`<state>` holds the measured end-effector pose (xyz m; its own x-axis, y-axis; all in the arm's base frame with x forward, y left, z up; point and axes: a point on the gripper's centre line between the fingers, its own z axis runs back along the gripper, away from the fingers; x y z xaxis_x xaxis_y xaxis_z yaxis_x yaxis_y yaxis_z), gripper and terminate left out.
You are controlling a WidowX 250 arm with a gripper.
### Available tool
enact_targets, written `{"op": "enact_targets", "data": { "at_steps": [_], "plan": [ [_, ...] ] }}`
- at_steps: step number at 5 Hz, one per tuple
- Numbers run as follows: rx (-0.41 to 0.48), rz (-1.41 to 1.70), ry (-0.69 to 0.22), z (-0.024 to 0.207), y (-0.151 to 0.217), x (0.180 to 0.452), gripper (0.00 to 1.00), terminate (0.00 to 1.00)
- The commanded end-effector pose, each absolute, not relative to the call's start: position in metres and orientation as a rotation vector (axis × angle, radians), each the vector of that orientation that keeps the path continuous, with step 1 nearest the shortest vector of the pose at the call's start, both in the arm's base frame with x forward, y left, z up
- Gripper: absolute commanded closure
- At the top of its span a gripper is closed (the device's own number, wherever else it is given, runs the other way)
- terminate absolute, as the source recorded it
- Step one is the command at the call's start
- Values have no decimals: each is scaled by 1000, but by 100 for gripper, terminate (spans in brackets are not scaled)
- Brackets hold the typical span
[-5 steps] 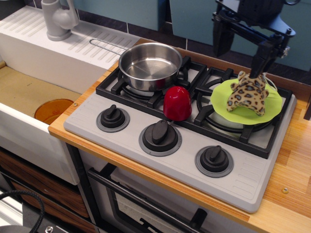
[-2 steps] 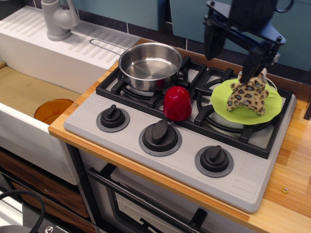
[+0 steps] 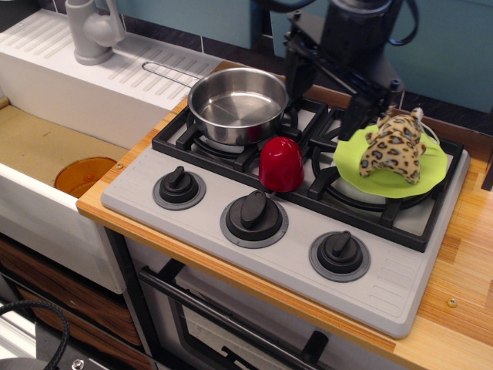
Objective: Put stuffedcheeta on plate and sweetpotato in pot or pan on stove
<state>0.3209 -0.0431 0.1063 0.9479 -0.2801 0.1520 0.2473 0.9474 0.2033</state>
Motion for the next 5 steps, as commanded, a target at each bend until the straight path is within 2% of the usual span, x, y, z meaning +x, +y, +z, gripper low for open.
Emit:
{"op": "enact_targets", "data": {
  "at_steps": [1,5],
  "plan": [
    [216,-228,-255,117,-26,311,0,0],
    [189,-207,-339,86,-24,309,0,0]
  ]
}}
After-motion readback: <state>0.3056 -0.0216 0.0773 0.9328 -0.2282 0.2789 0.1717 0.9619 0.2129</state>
